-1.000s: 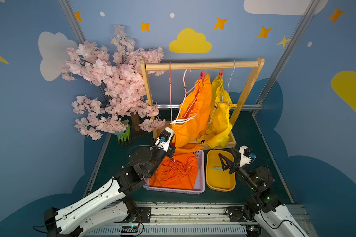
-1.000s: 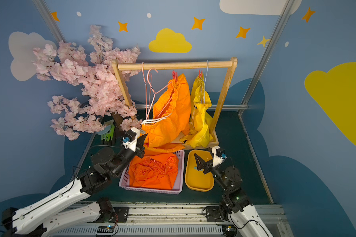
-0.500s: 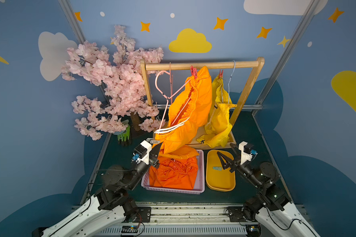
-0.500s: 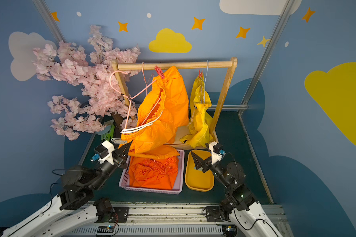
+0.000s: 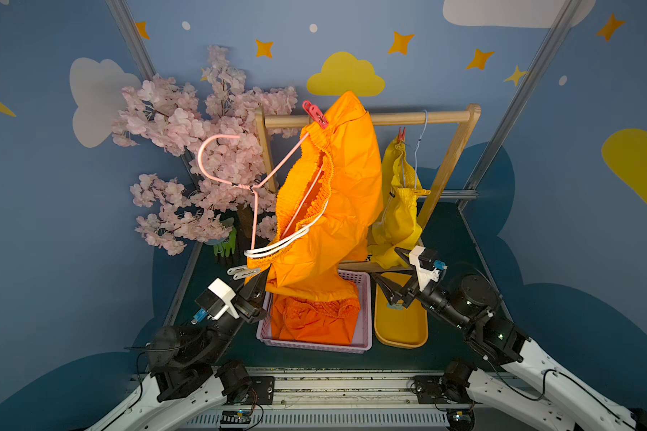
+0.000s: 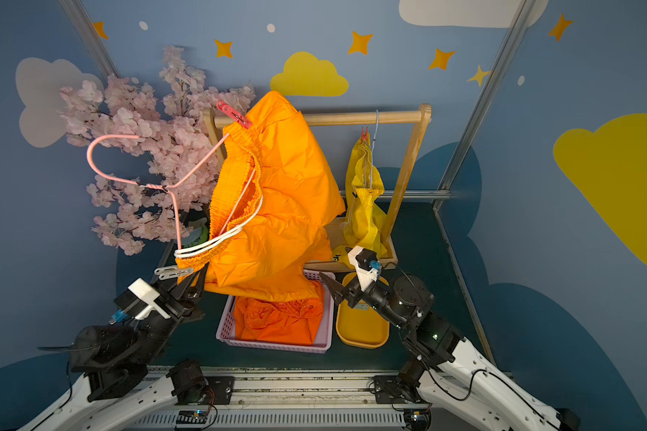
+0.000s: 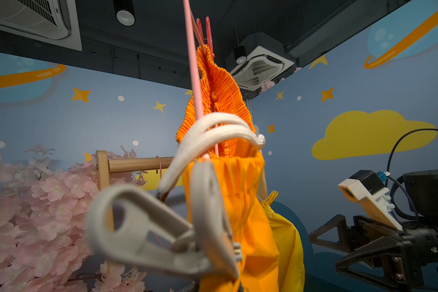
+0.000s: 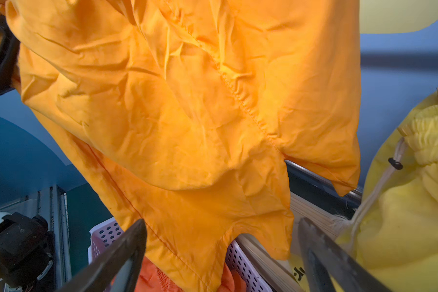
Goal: Remove the clothespins securing shorts to the hanger
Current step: Adjust the shorts in the basket.
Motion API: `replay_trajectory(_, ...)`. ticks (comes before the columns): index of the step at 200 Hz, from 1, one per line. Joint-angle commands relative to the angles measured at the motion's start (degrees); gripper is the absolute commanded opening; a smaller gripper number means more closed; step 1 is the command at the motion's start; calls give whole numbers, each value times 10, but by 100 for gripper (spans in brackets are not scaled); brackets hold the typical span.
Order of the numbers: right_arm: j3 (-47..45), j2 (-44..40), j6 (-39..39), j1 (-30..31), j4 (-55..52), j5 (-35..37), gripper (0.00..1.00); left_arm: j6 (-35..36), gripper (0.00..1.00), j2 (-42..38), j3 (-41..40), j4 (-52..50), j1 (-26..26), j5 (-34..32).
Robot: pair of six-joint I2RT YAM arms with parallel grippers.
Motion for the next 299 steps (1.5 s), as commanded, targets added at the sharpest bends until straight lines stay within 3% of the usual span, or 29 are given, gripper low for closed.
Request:
replay_trajectory(1, 25, 18, -36, 17, 17, 26, 93, 22, 3, -28, 0, 7, -1, 22)
replay_trajectory(84, 76, 76, -41, 14, 32, 77, 93, 20, 3, -146, 0, -125, -1, 16)
replay_trajectory(111, 112, 120, 4, -9, -3, 113, 93, 25, 3, -152, 9, -159, -1, 12)
replay_trajectory(154, 178, 193, 81, -92, -67, 1, 92, 32, 3, -158, 21, -199, -1, 28)
replay_trajectory(172, 190, 219, 89, -112, -50, -89, 92, 31, 3, -167, 20, -201, -1, 28)
replay_trajectory(196, 204, 255, 87, -104, -20, -159, 92, 32, 3, -176, 14, -203, -1, 32)
replay_trajectory(231, 228, 317, 87, -88, -10, -187, 92, 25, 3, -177, 11, -186, -1, 6)
replay_trajectory(251, 223, 347, 97, -85, 16, -257, 92, 23, 3, -175, 8, -185, -1, 9)
replay_trajectory(299, 216, 396, 114, -9, 80, -341, 92, 25, 3, -133, 11, -194, -1, 23)
